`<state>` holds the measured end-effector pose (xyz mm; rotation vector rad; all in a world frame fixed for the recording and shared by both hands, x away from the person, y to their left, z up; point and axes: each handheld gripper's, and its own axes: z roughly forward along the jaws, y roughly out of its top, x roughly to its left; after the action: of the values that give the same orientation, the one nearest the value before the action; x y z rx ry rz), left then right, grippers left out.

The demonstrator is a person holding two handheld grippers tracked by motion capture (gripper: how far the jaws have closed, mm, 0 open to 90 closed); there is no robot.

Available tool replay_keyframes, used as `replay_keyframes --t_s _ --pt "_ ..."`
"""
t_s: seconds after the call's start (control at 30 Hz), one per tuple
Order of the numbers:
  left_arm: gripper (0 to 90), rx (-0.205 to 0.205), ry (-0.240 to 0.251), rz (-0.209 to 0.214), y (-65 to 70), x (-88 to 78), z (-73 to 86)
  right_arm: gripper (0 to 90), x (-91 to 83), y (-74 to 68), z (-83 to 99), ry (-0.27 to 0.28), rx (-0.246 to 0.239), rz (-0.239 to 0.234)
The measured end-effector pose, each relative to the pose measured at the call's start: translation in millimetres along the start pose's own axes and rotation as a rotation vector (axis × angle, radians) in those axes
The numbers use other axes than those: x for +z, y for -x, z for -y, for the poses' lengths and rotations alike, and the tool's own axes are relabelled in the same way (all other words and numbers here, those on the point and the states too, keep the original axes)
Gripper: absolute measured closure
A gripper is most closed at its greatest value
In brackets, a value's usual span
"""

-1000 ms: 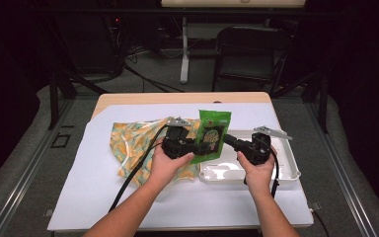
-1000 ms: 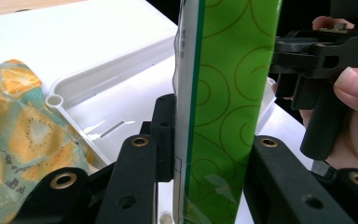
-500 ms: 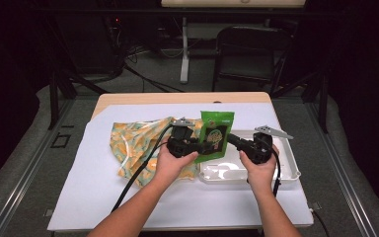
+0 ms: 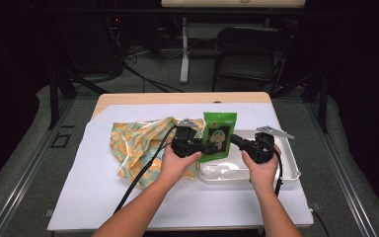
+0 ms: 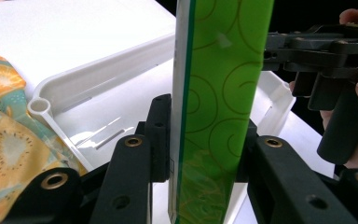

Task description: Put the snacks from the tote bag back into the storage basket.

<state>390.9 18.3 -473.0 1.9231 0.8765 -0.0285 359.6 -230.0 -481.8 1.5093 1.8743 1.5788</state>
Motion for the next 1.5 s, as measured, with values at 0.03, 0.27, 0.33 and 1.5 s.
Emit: replay_keyframes --t_s 0.03,0.27,0.33,1.5 --pt "69.1 0.0 0.001 -0.001 -0.2 1.0 0.5 89.4 0.8 1.0 0.7 0.002 0.001 0.001" --pt "68.3 -0.004 -0.013 -0.006 -1.5 8.0 4.2 89.4 2.4 4.0 3.3 -0.012 -0.007 0.019" --pt "68.3 -0.004 -0.018 -0.005 -1.6 9.8 5.4 89.4 2.4 4.2 4.1 -0.018 -0.009 0.03" --pt "67.5 -0.054 -0.051 -0.055 -19.2 34.3 10.0 89.9 10.7 22.7 17.8 -0.043 -0.004 0.132"
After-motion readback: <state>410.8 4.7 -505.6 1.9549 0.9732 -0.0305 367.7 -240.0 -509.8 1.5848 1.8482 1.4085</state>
